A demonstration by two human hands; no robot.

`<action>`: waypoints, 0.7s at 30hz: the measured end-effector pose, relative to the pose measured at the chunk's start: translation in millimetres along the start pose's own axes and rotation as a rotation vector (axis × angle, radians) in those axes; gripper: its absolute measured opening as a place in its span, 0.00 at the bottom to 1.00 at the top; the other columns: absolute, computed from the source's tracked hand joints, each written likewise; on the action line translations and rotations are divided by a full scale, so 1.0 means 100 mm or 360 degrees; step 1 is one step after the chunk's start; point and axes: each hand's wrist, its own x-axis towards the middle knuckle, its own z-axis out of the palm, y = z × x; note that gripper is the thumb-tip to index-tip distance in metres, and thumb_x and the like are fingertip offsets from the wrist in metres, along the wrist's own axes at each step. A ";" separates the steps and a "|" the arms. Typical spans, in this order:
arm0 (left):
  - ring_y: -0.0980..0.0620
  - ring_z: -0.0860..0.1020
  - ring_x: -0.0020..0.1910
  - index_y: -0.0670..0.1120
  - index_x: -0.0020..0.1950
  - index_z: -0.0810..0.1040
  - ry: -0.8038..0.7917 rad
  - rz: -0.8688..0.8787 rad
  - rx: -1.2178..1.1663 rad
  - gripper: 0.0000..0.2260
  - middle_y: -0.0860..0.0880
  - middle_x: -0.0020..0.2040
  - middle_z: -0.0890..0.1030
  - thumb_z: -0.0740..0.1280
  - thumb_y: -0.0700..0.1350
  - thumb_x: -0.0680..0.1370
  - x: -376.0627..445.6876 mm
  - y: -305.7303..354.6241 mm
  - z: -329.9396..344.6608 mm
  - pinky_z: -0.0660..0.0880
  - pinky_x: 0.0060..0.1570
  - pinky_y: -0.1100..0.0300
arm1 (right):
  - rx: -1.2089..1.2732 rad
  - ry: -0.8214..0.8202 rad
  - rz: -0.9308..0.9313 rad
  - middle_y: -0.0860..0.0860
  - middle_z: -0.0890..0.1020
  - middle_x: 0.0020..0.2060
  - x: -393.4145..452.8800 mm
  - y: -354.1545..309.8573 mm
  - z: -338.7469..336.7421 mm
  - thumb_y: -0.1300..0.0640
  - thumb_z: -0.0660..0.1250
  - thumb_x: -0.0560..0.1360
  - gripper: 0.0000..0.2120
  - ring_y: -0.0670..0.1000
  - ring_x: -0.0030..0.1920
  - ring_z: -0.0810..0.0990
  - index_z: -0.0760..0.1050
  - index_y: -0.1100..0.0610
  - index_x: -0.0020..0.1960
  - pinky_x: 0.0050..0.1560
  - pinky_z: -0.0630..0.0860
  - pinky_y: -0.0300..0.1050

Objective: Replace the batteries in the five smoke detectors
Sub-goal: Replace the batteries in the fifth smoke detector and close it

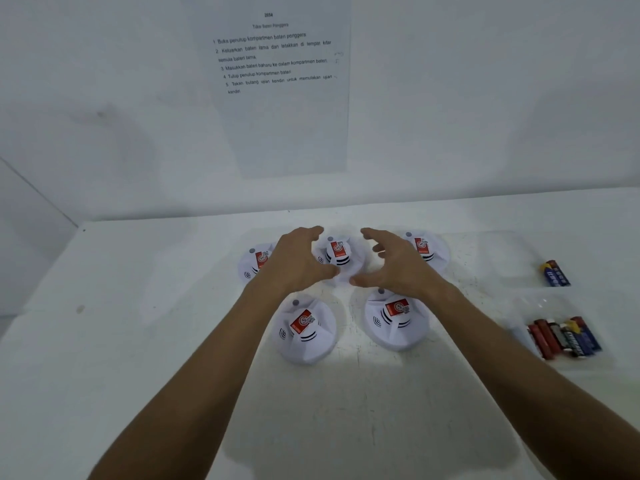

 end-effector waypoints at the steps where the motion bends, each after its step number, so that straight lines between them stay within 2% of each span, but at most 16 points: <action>1: 0.49 0.75 0.62 0.50 0.72 0.68 0.0014 0.0035 0.0006 0.34 0.51 0.67 0.73 0.76 0.52 0.69 0.01 0.05 -0.01 0.72 0.63 0.53 | -0.0010 0.0064 -0.0030 0.47 0.72 0.70 -0.04 0.00 -0.07 0.54 0.82 0.64 0.45 0.44 0.61 0.70 0.64 0.53 0.76 0.49 0.74 0.33; 3: 0.51 0.73 0.65 0.50 0.74 0.65 -0.0013 0.0127 0.0004 0.37 0.51 0.71 0.70 0.75 0.55 0.69 0.03 0.17 0.01 0.70 0.65 0.53 | 0.0008 0.0186 -0.0037 0.49 0.73 0.70 -0.13 0.01 -0.24 0.55 0.83 0.63 0.44 0.44 0.61 0.71 0.67 0.54 0.74 0.59 0.70 0.38; 6: 0.51 0.68 0.70 0.51 0.75 0.64 -0.0112 0.0251 0.0045 0.38 0.52 0.74 0.66 0.75 0.57 0.69 0.11 0.37 0.11 0.66 0.69 0.54 | -0.0020 0.0255 0.0092 0.48 0.72 0.71 -0.26 0.12 -0.54 0.55 0.83 0.63 0.44 0.46 0.64 0.72 0.68 0.53 0.74 0.62 0.68 0.39; 9: 0.52 0.63 0.73 0.51 0.75 0.63 -0.0233 0.0289 0.0084 0.40 0.53 0.75 0.64 0.76 0.57 0.68 0.27 0.53 0.28 0.61 0.69 0.57 | -0.0044 0.0185 0.0205 0.50 0.70 0.73 -0.35 0.24 -0.73 0.55 0.83 0.63 0.46 0.52 0.71 0.70 0.65 0.55 0.75 0.68 0.69 0.45; 12: 0.50 0.65 0.72 0.50 0.75 0.64 -0.0292 0.0312 0.0130 0.41 0.51 0.74 0.66 0.78 0.55 0.66 0.40 0.67 0.43 0.63 0.68 0.57 | -0.0150 0.0065 0.0240 0.54 0.69 0.73 -0.35 0.31 -0.78 0.58 0.82 0.64 0.46 0.54 0.72 0.69 0.63 0.59 0.76 0.68 0.66 0.44; 15: 0.49 0.65 0.72 0.49 0.75 0.62 -0.0379 0.0274 0.0201 0.42 0.49 0.74 0.65 0.78 0.54 0.66 0.49 0.79 0.54 0.62 0.68 0.57 | -0.0194 -0.0051 0.0292 0.57 0.65 0.76 -0.29 0.37 -0.76 0.56 0.81 0.65 0.49 0.57 0.75 0.64 0.58 0.59 0.78 0.73 0.62 0.46; 16: 0.48 0.64 0.73 0.49 0.75 0.62 -0.0419 0.0258 0.0250 0.42 0.48 0.74 0.65 0.78 0.54 0.66 0.52 0.82 0.57 0.62 0.69 0.57 | -0.0251 -0.0061 0.0278 0.60 0.67 0.74 -0.28 0.38 -0.75 0.55 0.81 0.66 0.45 0.59 0.74 0.66 0.62 0.61 0.76 0.72 0.63 0.46; 17: 0.48 0.64 0.72 0.48 0.75 0.62 -0.0454 0.0249 0.0301 0.42 0.48 0.74 0.64 0.78 0.54 0.65 0.54 0.84 0.60 0.62 0.69 0.57 | -0.0308 -0.0043 0.0242 0.64 0.73 0.66 -0.23 0.41 -0.72 0.54 0.79 0.66 0.37 0.61 0.68 0.72 0.69 0.65 0.69 0.66 0.68 0.46; 18: 0.47 0.66 0.71 0.48 0.74 0.64 -0.0483 0.0233 0.0348 0.42 0.48 0.73 0.65 0.78 0.54 0.65 0.56 0.85 0.64 0.64 0.67 0.57 | -0.0372 -0.0005 0.0223 0.64 0.78 0.54 -0.20 0.45 -0.70 0.51 0.77 0.66 0.27 0.60 0.57 0.77 0.75 0.65 0.58 0.57 0.71 0.45; 19: 0.47 0.69 0.68 0.47 0.72 0.66 -0.0492 0.0217 0.0380 0.40 0.48 0.71 0.68 0.78 0.54 0.64 0.58 0.86 0.67 0.66 0.64 0.57 | -0.0392 0.0005 0.0210 0.61 0.78 0.45 -0.14 0.52 -0.67 0.50 0.76 0.65 0.21 0.57 0.49 0.76 0.75 0.62 0.50 0.50 0.69 0.44; 20: 0.48 0.72 0.64 0.47 0.68 0.70 -0.0484 0.0192 0.0392 0.37 0.47 0.66 0.72 0.78 0.55 0.64 0.59 0.86 0.72 0.70 0.59 0.58 | -0.0435 -0.0022 0.0222 0.58 0.77 0.44 -0.12 0.57 -0.69 0.52 0.78 0.63 0.21 0.54 0.46 0.74 0.74 0.61 0.49 0.48 0.67 0.41; 21: 0.49 0.76 0.58 0.47 0.63 0.74 -0.0460 0.0182 0.0387 0.32 0.48 0.61 0.76 0.79 0.55 0.63 0.60 0.86 0.77 0.72 0.54 0.59 | -0.0429 -0.0081 0.0219 0.56 0.76 0.47 -0.13 0.59 -0.71 0.56 0.81 0.62 0.25 0.52 0.47 0.72 0.74 0.61 0.52 0.48 0.67 0.40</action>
